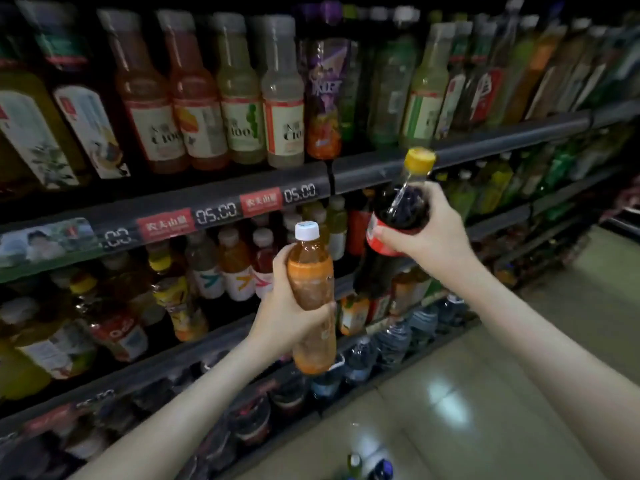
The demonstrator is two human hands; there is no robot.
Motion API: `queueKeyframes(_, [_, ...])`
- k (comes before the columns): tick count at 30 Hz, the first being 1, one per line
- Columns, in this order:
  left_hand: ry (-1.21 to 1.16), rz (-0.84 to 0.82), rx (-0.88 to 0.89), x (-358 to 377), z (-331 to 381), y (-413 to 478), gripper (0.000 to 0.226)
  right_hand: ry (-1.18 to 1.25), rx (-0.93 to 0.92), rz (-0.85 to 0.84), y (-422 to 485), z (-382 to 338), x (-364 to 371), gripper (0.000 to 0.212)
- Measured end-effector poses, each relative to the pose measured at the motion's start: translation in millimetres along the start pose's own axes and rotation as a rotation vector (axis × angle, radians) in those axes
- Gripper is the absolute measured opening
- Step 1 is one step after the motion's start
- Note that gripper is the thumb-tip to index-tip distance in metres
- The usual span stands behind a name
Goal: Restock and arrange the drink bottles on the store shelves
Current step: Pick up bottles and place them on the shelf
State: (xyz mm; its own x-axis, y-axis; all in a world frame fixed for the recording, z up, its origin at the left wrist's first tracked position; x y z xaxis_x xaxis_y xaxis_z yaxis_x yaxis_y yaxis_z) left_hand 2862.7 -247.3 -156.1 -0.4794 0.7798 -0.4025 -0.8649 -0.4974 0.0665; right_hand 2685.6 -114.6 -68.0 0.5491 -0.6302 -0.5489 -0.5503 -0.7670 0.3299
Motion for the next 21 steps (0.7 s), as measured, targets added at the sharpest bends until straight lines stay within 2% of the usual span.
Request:
queueKeyframes(5, [-0.030, -0.088, -0.192, 57, -62, -17, 0.092, 0.038, 0.286, -0.164, -60, 99, 47, 0.057])
queueKeyframes(10, [-0.037, -0.144, -0.469, 111, -141, -54, 0.093, 0.068, 0.506, -0.337, -127, 207, 105, 0.058])
queueKeyframes(14, [-0.042, -0.127, -0.712, 159, -222, -93, 0.073, 0.069, 0.684, -0.577, -201, 311, 170, 0.059])
queueKeyframes(16, [-0.045, -0.102, -0.792, 189, -271, -113, 0.063, 0.084, 0.775, -0.686, -248, 364, 207, 0.050])
queueKeyframes(18, [-0.062, -0.060, -0.861, 225, -326, -132, 0.066, 0.080, 0.764, -0.774, -289, 402, 241, 0.041])
queueKeyframes(21, [-0.090, -0.070, -0.921, 287, -413, -160, 0.074, 0.063, 0.723, -0.805, -345, 466, 286, 0.055])
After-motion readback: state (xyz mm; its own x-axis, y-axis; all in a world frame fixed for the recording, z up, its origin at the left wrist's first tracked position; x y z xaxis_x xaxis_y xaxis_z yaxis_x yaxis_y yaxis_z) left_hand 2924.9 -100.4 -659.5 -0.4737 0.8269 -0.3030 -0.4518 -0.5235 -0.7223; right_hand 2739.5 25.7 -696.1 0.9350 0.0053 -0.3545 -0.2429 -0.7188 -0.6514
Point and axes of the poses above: each hand's wrist, its own y-axis towards the middle knuckle, its own x-axis out of the palm, z = x × y, the point moved 3 cm from there along y, towards the middle knuckle, and after that the axes turned 11 degrees about -z, right-handed, at the moved point
